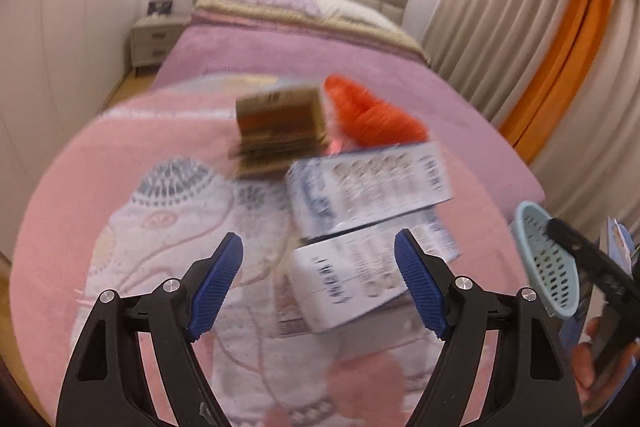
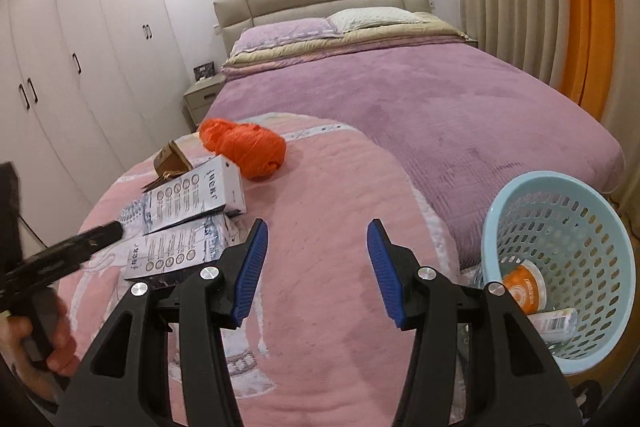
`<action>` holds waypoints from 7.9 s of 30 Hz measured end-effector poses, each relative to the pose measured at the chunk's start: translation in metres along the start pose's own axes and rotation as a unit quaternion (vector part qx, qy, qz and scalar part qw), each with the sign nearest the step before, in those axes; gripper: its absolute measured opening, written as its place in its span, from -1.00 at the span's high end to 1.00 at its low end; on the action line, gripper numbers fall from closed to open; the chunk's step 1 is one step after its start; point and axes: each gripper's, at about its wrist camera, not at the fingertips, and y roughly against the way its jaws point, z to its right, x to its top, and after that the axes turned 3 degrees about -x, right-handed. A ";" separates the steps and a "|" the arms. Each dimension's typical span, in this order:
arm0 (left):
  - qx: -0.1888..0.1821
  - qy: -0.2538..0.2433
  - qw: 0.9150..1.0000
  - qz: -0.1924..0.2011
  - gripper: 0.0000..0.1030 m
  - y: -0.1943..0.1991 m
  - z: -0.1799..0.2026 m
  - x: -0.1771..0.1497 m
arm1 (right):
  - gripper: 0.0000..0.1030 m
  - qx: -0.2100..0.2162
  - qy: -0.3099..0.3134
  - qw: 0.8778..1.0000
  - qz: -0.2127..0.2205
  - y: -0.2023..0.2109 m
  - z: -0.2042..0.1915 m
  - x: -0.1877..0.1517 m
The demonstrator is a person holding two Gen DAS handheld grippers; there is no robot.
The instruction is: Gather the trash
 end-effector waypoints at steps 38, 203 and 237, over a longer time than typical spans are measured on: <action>-0.128 -0.100 0.986 -0.046 -0.43 0.023 0.033 -0.033 | -0.66 -0.010 -0.073 0.992 -0.099 -0.030 -0.027 -0.024; -0.135 -0.061 0.988 -0.033 -0.34 -0.085 -0.066 0.096 | -0.42 0.056 0.079 0.994 -0.058 -0.191 -0.084 0.090; -0.008 -0.054 0.998 -0.015 -0.34 0.014 -0.017 -0.007 | 0.43 0.007 0.046 0.998 -0.033 -0.061 -0.031 0.015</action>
